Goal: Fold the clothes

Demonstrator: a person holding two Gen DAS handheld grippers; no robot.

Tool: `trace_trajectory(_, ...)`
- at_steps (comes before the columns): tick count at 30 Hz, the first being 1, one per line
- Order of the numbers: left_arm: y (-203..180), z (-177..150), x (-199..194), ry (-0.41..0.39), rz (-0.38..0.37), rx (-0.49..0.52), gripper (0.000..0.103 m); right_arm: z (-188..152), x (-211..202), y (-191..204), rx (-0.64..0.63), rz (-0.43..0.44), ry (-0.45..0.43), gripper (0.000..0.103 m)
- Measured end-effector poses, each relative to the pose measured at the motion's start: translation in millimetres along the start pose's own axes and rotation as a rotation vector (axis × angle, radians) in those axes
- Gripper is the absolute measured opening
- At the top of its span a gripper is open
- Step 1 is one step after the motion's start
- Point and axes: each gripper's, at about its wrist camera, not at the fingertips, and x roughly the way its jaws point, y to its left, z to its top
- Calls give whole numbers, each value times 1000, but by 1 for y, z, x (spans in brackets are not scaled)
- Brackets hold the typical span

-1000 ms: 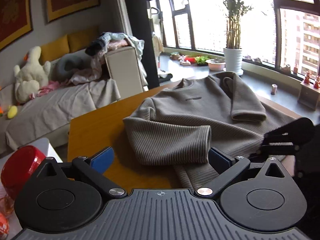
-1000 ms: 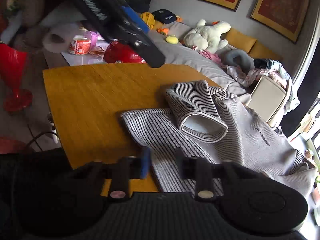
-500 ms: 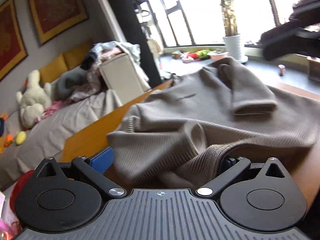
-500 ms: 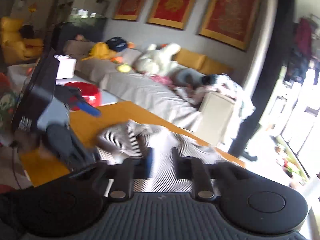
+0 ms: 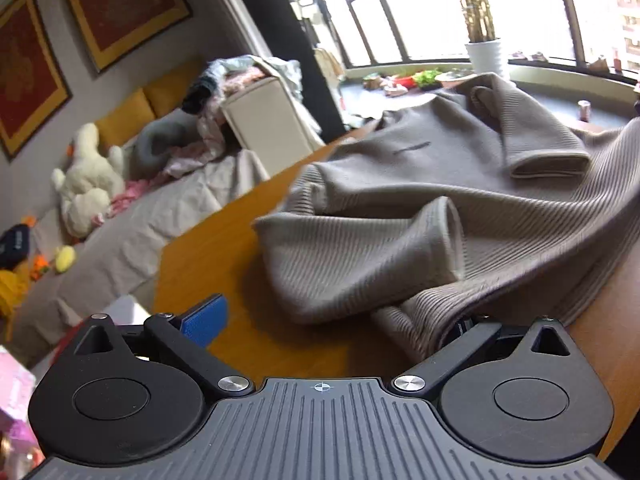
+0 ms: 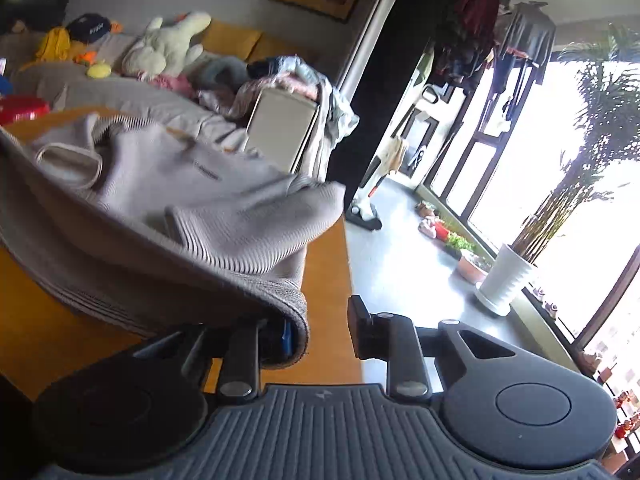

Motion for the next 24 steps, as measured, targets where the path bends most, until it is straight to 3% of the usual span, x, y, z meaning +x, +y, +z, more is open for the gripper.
trace_trajectory(2,19,0,-17,-16,-19,-40,103,5,-12,-11,-25,18,-27,36)
trace_trajectory(4,24,-4,-28,-10,-56,-53,103,-1,-19,-12,-50,80,-4,57)
trace_trajectory(6,23,-12,-34,21,-118,-63,103,-12,-27,-10,-73,154,44,66)
trace_trajectory(8,25,-19,-38,67,-240,-113,103,-26,-37,-4,-105,225,93,69)
trace_trajectory(11,34,-21,-49,68,-397,-199,103,-27,-56,-6,-103,304,85,70)
trace_trajectory(16,36,7,-47,-37,-402,-266,103,15,-66,-34,140,426,-47,72)
trace_trajectory(20,7,40,-5,-86,-372,-306,103,49,-16,-29,263,413,-89,72)
trace_trajectory(24,-22,57,43,-207,-310,-337,103,61,59,-7,342,352,-91,72)
